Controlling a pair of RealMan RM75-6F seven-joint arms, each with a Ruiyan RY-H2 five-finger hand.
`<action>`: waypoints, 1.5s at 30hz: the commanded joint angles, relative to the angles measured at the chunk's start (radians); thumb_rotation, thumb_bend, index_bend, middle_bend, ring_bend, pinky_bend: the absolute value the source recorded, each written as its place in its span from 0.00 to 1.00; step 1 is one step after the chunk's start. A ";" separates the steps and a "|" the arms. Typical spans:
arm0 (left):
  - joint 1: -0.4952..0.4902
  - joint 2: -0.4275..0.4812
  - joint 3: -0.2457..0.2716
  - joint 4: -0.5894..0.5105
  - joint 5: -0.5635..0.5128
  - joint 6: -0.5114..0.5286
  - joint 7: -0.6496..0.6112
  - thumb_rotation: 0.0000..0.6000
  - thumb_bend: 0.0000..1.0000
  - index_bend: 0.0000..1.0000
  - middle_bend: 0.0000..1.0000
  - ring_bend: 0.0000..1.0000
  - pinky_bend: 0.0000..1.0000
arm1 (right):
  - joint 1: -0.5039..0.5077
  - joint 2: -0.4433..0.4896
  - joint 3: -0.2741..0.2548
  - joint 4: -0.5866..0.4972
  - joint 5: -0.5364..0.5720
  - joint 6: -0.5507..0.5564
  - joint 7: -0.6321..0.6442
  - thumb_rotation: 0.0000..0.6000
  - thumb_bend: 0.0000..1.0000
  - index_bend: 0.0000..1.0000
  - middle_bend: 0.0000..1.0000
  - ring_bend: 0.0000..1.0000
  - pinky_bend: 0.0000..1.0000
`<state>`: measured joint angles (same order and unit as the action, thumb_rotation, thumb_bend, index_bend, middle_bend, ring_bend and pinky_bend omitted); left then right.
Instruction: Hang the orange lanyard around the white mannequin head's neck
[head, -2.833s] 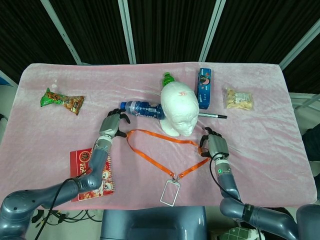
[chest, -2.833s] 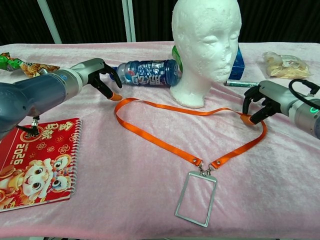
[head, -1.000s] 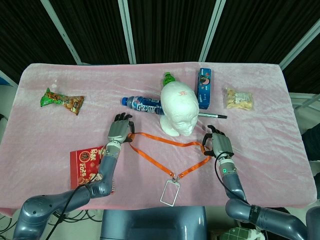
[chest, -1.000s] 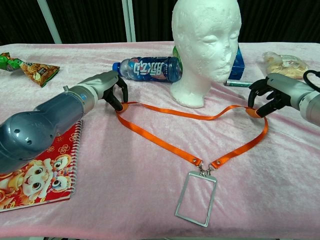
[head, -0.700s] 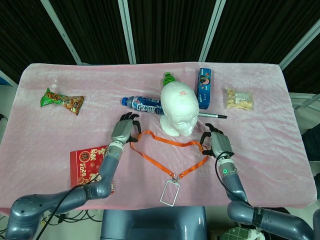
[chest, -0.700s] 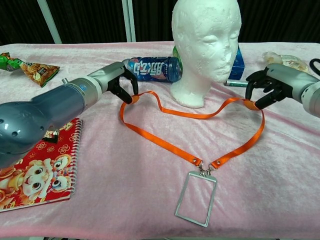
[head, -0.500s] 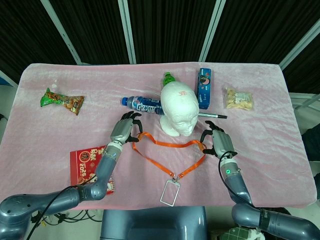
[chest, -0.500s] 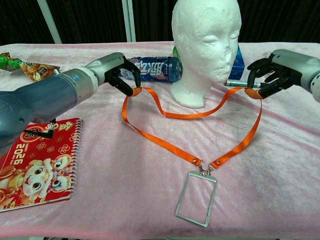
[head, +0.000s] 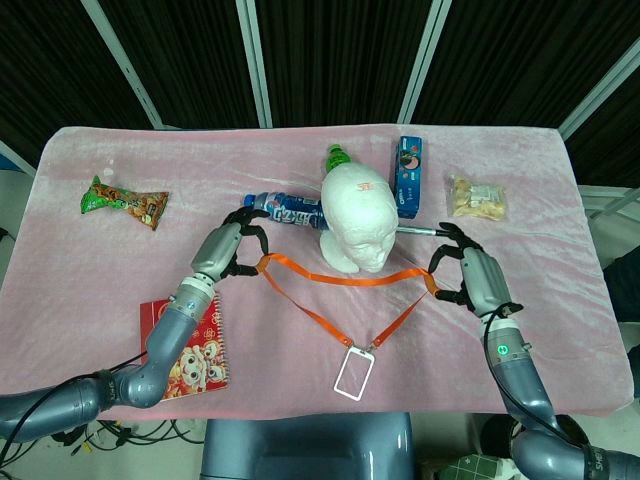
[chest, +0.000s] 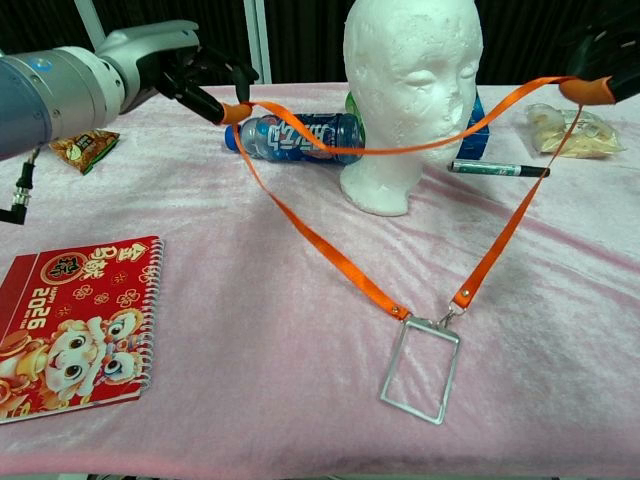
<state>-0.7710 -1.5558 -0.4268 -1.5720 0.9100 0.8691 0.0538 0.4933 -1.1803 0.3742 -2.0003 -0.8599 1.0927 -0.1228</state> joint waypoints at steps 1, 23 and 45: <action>0.016 0.038 -0.033 -0.024 0.024 -0.012 -0.074 1.00 0.44 0.62 0.16 0.00 0.00 | -0.016 0.042 0.014 -0.037 -0.016 -0.001 0.032 1.00 0.46 0.67 0.11 0.15 0.15; -0.018 0.041 -0.118 0.012 0.129 0.012 -0.348 1.00 0.41 0.57 0.16 0.00 0.00 | 0.102 0.162 0.126 -0.028 0.096 -0.104 0.102 1.00 0.46 0.67 0.12 0.15 0.15; -0.093 -0.080 -0.151 0.203 0.126 0.083 -0.453 1.00 0.38 0.56 0.17 0.00 0.00 | 0.294 0.172 0.181 0.204 0.304 -0.307 0.185 1.00 0.47 0.68 0.12 0.15 0.15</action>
<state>-0.8556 -1.6251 -0.5728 -1.3879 1.0414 0.9456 -0.3933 0.7756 -1.0040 0.5545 -1.8129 -0.5674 0.7927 0.0568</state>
